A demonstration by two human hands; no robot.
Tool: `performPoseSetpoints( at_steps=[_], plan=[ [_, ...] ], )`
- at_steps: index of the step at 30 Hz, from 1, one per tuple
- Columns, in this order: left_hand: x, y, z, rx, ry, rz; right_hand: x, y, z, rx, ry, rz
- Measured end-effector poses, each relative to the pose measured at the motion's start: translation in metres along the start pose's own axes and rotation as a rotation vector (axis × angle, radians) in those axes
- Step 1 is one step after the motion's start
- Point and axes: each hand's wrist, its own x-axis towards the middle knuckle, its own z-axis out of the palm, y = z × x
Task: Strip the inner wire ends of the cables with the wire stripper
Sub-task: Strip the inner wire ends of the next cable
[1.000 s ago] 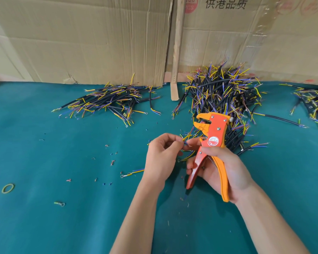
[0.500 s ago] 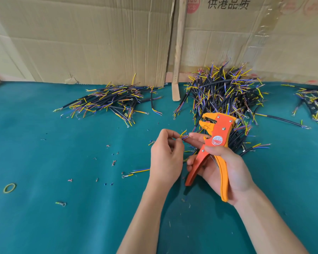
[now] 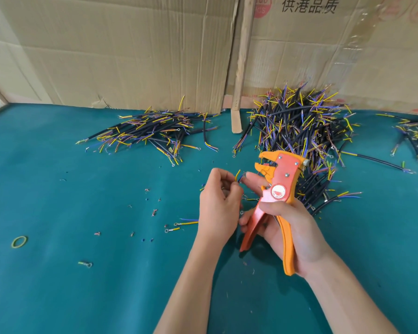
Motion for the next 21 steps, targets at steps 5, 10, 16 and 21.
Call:
performPoseSetpoints(
  at_steps=[5,10,16,21],
  plan=[
    [-0.002,0.003,-0.002,0.019,-0.032,0.046,0.002,-0.003,0.002,-0.028,0.014,0.056],
    [-0.004,0.006,-0.003,-0.014,-0.073,0.048,0.000,-0.006,0.005,-0.013,0.039,0.095],
    [-0.002,0.005,-0.005,-0.118,-0.111,-0.007,0.000,-0.006,0.008,0.003,0.038,0.092],
    [-0.001,0.008,-0.011,-0.241,-0.138,-0.097,0.000,-0.005,0.006,0.061,0.040,0.076]
  ],
)
